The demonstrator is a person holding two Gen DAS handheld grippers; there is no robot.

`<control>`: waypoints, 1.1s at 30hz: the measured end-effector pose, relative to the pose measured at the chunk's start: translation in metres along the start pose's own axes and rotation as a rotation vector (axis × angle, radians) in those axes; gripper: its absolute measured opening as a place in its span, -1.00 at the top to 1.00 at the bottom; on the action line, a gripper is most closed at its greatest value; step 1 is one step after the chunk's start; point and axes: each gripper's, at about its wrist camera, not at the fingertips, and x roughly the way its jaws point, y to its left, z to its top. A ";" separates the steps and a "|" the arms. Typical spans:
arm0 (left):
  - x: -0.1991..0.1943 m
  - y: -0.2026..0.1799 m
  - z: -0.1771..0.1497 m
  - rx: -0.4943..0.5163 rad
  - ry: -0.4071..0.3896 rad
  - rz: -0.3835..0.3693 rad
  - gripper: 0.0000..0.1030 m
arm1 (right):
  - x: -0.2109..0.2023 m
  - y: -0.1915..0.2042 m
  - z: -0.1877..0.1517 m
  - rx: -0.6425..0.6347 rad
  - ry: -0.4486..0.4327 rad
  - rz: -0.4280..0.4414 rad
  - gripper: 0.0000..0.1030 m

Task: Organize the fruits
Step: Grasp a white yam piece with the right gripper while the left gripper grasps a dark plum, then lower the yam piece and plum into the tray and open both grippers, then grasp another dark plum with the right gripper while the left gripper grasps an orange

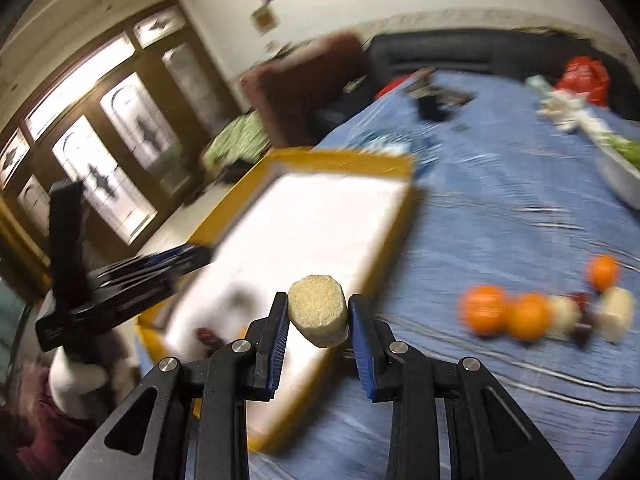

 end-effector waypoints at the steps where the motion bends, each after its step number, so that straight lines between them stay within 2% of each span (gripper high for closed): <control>1: 0.004 0.005 0.002 -0.016 0.015 -0.004 0.48 | 0.014 0.009 0.003 -0.012 0.024 -0.002 0.35; 6: 0.024 0.020 0.002 -0.060 0.071 -0.004 0.48 | 0.068 0.026 0.013 -0.048 0.113 -0.052 0.34; 10: 0.024 0.027 -0.004 -0.097 0.079 -0.046 0.46 | 0.093 0.034 0.013 -0.070 0.166 -0.063 0.34; 13: 0.015 0.030 -0.008 -0.103 0.056 -0.082 0.11 | 0.102 0.041 0.011 -0.094 0.179 -0.078 0.31; 14: 0.011 0.030 -0.008 -0.104 0.048 -0.092 0.06 | 0.103 0.042 0.012 -0.092 0.178 -0.080 0.31; 15: 0.005 0.029 -0.010 -0.102 0.036 -0.088 -0.01 | 0.102 0.043 0.012 -0.086 0.179 -0.074 0.24; 16: 0.000 0.029 -0.010 -0.102 0.023 -0.080 -0.18 | 0.099 0.041 0.012 -0.075 0.173 -0.064 0.20; 17: -0.006 0.029 -0.011 -0.107 0.009 -0.081 -0.24 | 0.095 0.041 0.012 -0.069 0.163 -0.063 0.20; 21: -0.039 0.029 -0.020 -0.149 -0.051 -0.128 -0.27 | 0.057 0.032 0.013 -0.051 0.092 -0.053 0.20; 22: -0.046 0.028 -0.022 -0.160 -0.065 -0.140 -0.35 | 0.042 0.025 0.013 -0.044 0.063 -0.057 0.20; 25: -0.068 0.021 -0.033 -0.188 -0.119 -0.177 -0.45 | 0.005 -0.004 0.010 -0.018 0.019 -0.104 0.20; 28: -0.073 0.009 -0.041 -0.189 -0.127 -0.218 -0.45 | -0.013 -0.033 -0.001 -0.005 0.025 -0.185 0.20; 31: -0.068 -0.005 -0.047 -0.172 -0.099 -0.247 -0.45 | -0.012 -0.048 -0.020 0.011 0.070 -0.182 0.20; 33: -0.066 -0.011 -0.048 -0.160 -0.083 -0.245 -0.45 | -0.007 -0.046 -0.033 -0.034 0.099 -0.176 0.20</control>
